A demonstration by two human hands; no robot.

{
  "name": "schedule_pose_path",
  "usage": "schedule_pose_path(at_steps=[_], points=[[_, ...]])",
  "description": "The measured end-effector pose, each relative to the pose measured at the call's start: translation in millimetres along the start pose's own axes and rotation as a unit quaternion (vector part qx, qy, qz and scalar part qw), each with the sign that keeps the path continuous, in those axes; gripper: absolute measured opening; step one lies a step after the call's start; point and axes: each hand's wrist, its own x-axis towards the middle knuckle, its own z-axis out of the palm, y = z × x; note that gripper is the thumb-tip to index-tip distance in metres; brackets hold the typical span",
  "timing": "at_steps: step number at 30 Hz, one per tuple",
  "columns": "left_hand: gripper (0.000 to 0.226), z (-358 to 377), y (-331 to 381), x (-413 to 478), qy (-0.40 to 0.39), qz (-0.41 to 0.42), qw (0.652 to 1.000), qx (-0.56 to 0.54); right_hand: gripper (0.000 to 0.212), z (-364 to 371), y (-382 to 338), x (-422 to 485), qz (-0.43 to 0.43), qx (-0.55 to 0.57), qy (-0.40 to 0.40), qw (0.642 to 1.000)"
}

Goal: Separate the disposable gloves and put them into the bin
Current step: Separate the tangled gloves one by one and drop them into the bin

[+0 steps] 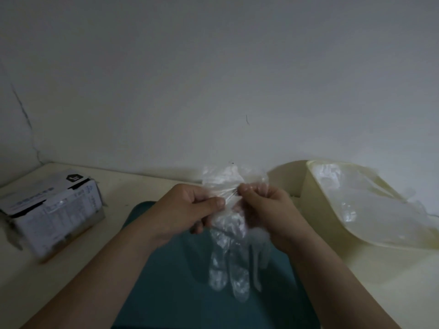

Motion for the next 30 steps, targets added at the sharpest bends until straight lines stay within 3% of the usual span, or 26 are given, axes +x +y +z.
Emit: schedule_pose_path(at_steps=[5,10,13,18,21,24,28,30], points=[[0.016,-18,-6,3,0.003,-0.013,0.999,0.038,0.023,-11,-8,2,-0.026,0.015,0.117,0.993],[0.017,-35,-24,8,0.023,-0.052,0.996,0.073,0.026,-14,-10,4,-0.055,-0.004,0.169,0.984],[0.023,-35,-30,9,0.038,-0.071,0.991,0.106,0.027,-13,-14,2,-0.052,0.033,0.149,0.987],[0.055,0,-27,6,-0.089,-0.021,0.984,-0.155,0.028,-6,-26,-8,-0.010,0.082,0.022,0.996],[0.042,17,-31,5,-0.077,-0.025,0.981,-0.176,0.032,-5,-32,-13,-0.021,0.066,0.015,0.998],[0.024,13,-28,1,-0.069,-0.057,0.992,-0.092,0.032,-10,-40,-15,-0.056,0.042,0.095,0.993],[0.021,-4,-20,-6,-0.112,-0.108,0.978,0.136,0.027,-13,-48,-16,-0.101,0.070,0.201,0.972],[0.020,-4,-21,-3,-0.062,-0.082,0.975,0.197,0.024,-14,-53,-19,-0.135,0.039,0.222,0.965]])
